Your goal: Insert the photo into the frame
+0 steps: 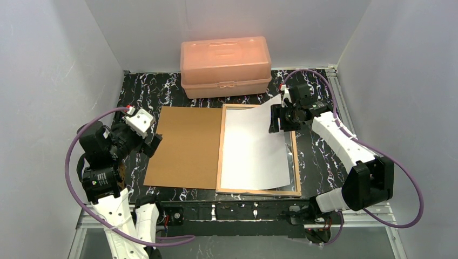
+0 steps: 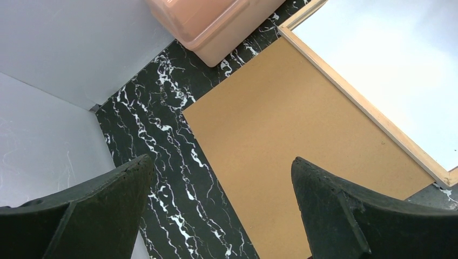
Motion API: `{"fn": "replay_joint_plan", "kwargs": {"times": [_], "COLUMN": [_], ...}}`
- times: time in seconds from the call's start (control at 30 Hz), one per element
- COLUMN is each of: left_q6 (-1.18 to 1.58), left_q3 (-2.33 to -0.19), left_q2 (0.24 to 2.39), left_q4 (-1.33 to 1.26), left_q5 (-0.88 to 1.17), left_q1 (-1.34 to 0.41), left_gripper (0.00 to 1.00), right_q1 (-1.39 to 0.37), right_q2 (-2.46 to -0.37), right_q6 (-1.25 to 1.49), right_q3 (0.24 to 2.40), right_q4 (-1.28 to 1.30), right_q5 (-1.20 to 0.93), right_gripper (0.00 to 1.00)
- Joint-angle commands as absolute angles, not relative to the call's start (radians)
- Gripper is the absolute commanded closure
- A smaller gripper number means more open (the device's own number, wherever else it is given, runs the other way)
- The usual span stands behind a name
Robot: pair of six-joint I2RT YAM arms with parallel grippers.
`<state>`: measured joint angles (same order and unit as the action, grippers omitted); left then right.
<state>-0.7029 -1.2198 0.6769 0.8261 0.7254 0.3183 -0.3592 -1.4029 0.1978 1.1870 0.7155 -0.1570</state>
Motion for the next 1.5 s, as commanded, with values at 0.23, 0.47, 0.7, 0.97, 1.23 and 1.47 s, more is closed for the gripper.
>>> {"fn": "replay_joint_plan", "kwargs": {"times": [0.23,0.47,0.7,0.97,1.23,1.47], "left_q6": [-0.734,-0.721,-0.654,-0.627,-0.613,-0.653], "left_q3": [-1.233,-1.23,-1.217,-1.203,-1.213,-1.205], "left_q2": [0.702,0.714,0.814,0.968,1.047,1.091], "left_q4": [0.933,0.945,0.992,1.03,1.042,1.048], "left_q5": [0.72,0.702,0.614,0.464,0.404,0.363], "left_q1": [0.319,0.319,0.319,0.319,0.392,0.415], "left_gripper": [0.01,0.01,0.02,0.09,0.11,0.1], "right_q1": [-0.355,-0.355,-0.47,-0.989,-1.172,-1.174], "right_q2": [-1.364,-1.342,-1.337,-1.551,-1.945,-2.052], "right_q6": [0.191,0.232,0.396,0.593,0.611,0.632], "right_q3": [1.2,1.195,1.244,1.378,1.669,1.678], "right_q4": [0.713,0.715,0.691,0.543,0.593,0.521], "right_q5": [0.112,0.14,0.121,0.335,0.41,0.414], "right_gripper": [0.01,0.01,0.01,0.01,0.01,0.01]}}
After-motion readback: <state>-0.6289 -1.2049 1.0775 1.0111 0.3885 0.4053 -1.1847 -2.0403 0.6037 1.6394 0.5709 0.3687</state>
